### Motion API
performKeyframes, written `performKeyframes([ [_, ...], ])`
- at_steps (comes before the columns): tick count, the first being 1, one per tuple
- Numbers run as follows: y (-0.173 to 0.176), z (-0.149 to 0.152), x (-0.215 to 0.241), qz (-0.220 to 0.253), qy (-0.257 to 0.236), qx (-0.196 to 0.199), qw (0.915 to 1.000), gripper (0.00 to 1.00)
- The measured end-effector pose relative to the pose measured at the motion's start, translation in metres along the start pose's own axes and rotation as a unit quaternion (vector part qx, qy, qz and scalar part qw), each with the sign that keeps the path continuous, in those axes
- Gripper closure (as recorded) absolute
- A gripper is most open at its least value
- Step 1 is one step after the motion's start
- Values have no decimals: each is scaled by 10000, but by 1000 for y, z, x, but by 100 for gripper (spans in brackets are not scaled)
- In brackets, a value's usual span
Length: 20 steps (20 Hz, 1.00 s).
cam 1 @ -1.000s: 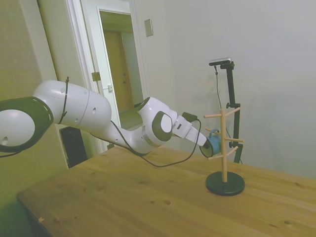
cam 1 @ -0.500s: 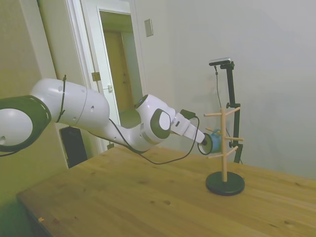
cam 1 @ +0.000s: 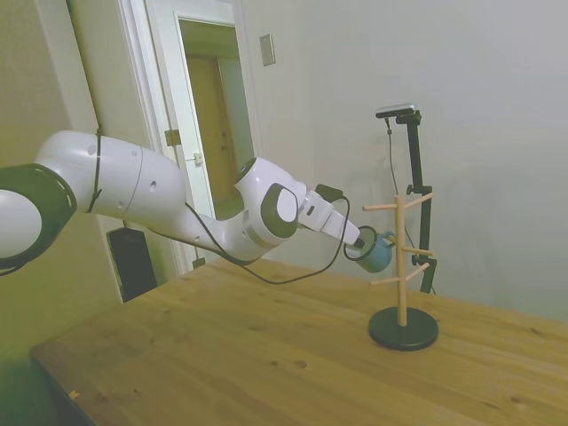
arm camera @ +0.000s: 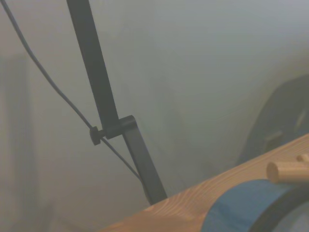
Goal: Unload the mug
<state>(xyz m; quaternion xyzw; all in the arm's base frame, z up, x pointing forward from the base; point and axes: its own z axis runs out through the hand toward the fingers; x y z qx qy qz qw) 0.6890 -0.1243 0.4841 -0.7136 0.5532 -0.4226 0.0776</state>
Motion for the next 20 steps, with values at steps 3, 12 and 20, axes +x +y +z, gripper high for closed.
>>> performKeyframes([
  [3,-4,-2,-5,-8,-42,8,10000,100],
  [12,-48,-26,-37,-112,-242,107,9996,100],
  [20,-47,-44,-179,-854,-1700,-368,9810,100],
])
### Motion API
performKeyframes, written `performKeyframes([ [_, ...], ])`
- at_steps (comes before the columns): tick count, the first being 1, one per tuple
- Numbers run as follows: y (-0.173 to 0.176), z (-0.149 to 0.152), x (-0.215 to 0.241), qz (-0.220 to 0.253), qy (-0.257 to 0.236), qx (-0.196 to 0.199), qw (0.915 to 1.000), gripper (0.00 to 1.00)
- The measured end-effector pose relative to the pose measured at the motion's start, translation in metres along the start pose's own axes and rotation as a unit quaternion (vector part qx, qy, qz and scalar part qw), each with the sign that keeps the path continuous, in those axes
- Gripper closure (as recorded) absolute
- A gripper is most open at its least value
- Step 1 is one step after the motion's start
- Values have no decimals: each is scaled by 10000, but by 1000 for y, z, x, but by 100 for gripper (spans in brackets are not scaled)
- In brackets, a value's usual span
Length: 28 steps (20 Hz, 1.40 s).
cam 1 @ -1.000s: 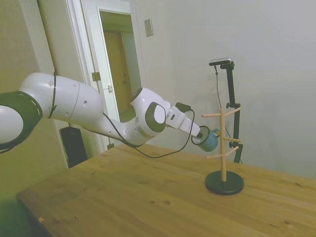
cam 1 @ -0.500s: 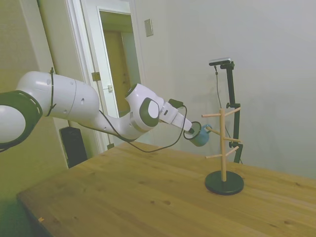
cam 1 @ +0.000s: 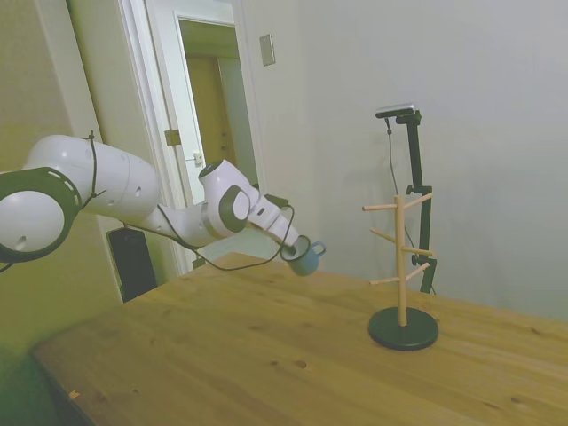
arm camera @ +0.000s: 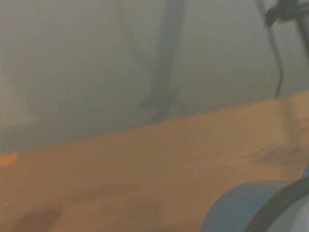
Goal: Unload the mug
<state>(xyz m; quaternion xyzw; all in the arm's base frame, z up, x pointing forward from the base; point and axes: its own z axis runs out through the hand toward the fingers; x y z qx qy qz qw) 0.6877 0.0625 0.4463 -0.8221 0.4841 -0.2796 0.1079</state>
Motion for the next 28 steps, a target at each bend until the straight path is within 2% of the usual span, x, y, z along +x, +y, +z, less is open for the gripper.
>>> performKeyframes([
  [4,29,-30,-38,-493,-778,-549,9942,100],
  [7,56,-60,-36,-737,-969,-1037,9871,100],
  [10,85,-70,-27,-853,-1079,-1390,9807,100],
  [14,116,-55,-23,-844,-1188,-1694,9747,100],
  [19,134,-29,-18,-817,-1208,-1914,9706,100],
  [23,141,-9,-13,-880,-1059,-1933,9714,100],
  [28,143,-3,-12,-896,-986,-1932,9721,100],
])
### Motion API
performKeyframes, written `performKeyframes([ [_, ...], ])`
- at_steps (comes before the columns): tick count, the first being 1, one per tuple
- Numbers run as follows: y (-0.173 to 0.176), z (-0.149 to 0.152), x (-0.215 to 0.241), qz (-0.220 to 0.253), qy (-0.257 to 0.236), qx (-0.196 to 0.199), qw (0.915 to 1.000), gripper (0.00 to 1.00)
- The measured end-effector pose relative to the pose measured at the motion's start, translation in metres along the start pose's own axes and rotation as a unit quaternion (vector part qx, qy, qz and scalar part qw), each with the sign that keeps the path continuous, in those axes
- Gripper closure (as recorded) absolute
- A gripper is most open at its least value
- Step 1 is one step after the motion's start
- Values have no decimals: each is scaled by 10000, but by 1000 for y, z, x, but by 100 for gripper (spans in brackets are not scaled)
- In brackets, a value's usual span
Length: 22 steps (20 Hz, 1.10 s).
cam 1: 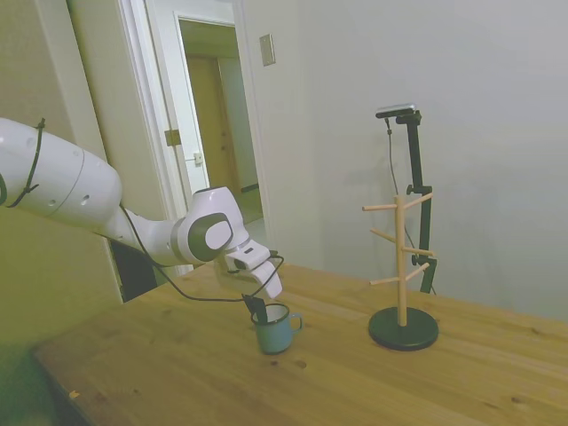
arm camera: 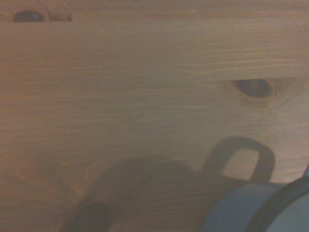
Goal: Unload the mug
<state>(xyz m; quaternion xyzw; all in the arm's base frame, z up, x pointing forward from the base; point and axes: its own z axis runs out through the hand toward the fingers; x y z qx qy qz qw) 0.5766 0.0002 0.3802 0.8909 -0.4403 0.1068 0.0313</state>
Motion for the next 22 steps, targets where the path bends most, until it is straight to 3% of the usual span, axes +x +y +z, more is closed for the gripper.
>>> performKeyframes([
  [20,-2,4,-2,40,8,57,10000,100],
  [21,-2,4,-2,41,7,57,10000,0],
  [22,-2,4,-2,47,2,60,10000,0],
])
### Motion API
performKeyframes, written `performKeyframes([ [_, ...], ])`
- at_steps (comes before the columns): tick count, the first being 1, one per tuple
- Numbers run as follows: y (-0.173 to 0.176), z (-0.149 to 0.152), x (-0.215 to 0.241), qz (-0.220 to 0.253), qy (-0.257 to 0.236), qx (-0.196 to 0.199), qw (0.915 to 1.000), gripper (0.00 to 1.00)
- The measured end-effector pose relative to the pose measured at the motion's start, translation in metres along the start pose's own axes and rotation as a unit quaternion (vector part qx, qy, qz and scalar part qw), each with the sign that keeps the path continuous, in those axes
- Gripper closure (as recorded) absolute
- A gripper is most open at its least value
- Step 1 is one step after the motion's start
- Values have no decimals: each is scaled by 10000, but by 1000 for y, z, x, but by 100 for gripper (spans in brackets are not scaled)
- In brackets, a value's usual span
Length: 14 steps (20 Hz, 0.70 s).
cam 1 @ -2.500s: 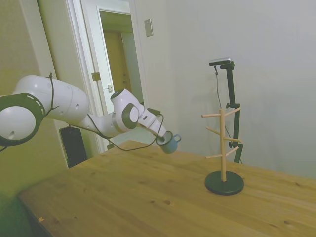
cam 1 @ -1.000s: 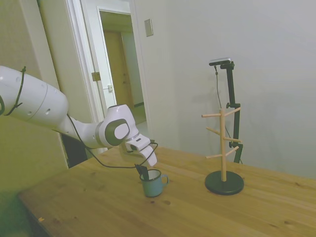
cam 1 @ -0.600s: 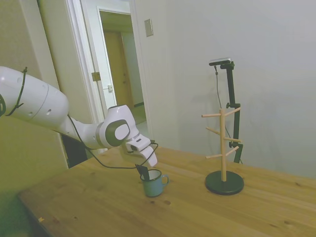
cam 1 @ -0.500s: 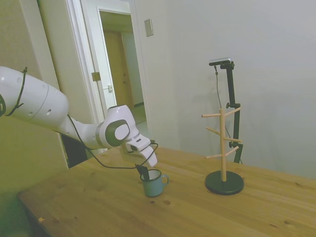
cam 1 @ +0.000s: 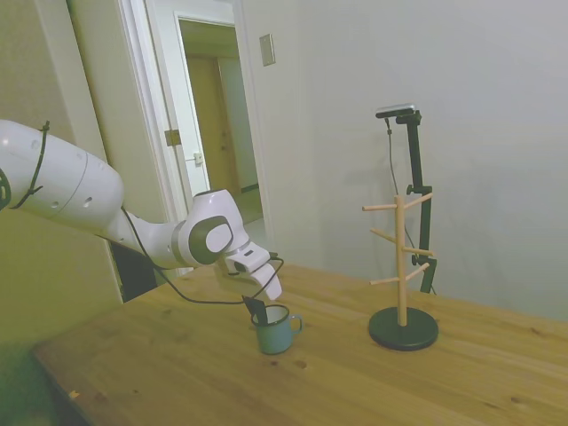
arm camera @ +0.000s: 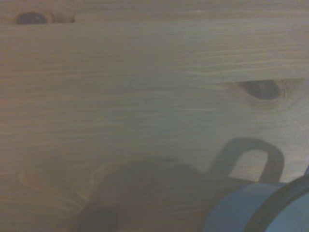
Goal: Unload the mug
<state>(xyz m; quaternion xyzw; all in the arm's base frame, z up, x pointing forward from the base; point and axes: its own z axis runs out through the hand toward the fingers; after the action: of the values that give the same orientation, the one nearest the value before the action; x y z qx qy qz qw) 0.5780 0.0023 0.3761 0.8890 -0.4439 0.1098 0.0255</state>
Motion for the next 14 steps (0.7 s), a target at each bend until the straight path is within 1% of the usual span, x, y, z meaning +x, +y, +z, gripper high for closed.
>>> performKeyframes([
  [11,3,0,-3,-22,-63,-14,10000,0],
  [14,6,-6,-2,-64,-108,-44,9999,0],
])
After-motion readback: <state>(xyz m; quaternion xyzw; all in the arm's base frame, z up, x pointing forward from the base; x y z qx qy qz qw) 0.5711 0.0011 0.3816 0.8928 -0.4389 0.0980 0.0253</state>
